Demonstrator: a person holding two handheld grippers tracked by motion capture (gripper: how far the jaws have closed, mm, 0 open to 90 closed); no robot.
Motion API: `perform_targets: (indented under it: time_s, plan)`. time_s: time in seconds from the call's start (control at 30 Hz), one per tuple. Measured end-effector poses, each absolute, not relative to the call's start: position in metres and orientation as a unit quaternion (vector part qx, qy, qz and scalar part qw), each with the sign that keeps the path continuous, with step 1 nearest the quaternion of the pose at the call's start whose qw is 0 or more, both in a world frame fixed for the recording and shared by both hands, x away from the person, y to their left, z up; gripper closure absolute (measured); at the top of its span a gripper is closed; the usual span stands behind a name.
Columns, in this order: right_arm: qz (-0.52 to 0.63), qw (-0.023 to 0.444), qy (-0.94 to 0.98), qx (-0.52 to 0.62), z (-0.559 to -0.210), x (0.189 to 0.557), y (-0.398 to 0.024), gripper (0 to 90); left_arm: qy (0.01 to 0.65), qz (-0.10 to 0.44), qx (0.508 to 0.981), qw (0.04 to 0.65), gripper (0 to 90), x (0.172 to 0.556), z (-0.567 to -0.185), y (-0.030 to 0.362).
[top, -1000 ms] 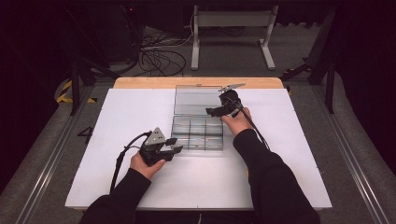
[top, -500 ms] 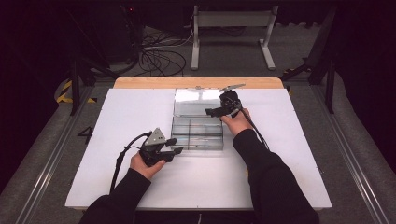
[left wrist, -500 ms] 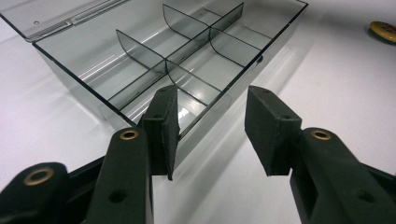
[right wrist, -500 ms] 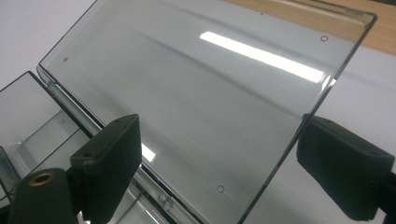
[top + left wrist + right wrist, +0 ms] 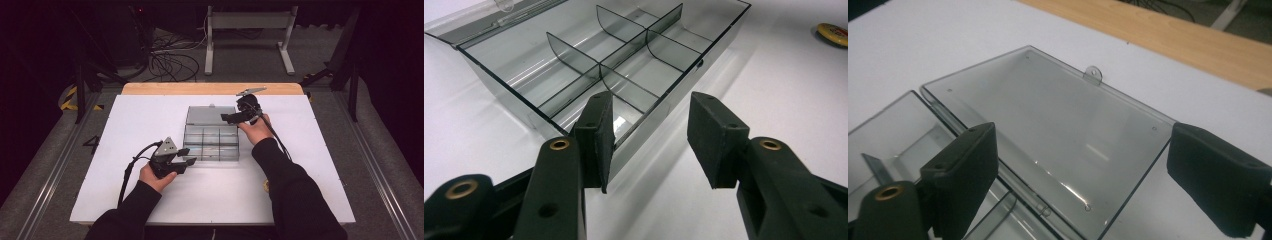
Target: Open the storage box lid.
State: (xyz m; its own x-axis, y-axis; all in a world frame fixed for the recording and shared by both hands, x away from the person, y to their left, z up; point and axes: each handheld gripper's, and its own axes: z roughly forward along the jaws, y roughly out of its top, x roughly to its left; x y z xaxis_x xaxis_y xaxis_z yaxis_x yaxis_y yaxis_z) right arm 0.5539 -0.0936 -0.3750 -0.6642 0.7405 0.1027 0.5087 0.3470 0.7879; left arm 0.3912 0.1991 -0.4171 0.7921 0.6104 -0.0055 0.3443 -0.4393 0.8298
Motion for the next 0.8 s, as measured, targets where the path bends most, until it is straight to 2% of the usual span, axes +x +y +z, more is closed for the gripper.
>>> perform_targets:
  time_s: [0.33, 0.6, 0.8]
  plan:
    - [0.444, 0.141, 0.813, 0.349, -0.34, 0.524, -0.106, 6.5, 0.285, 0.142, 0.836, 0.447, 53.3, 0.39, -0.417, 0.199]
    - [0.461, 0.155, 0.813, 0.32, -0.325, 0.494, -0.117, 4.2, 0.272, 0.158, 0.838, 0.446, 47.3, 0.386, -0.416, 0.196]
    - [0.47, 0.171, 0.814, 0.297, -0.316, 0.465, -0.128, 3.6, 0.276, 0.155, 0.826, 0.466, 42.2, 0.382, -0.409, 0.202]
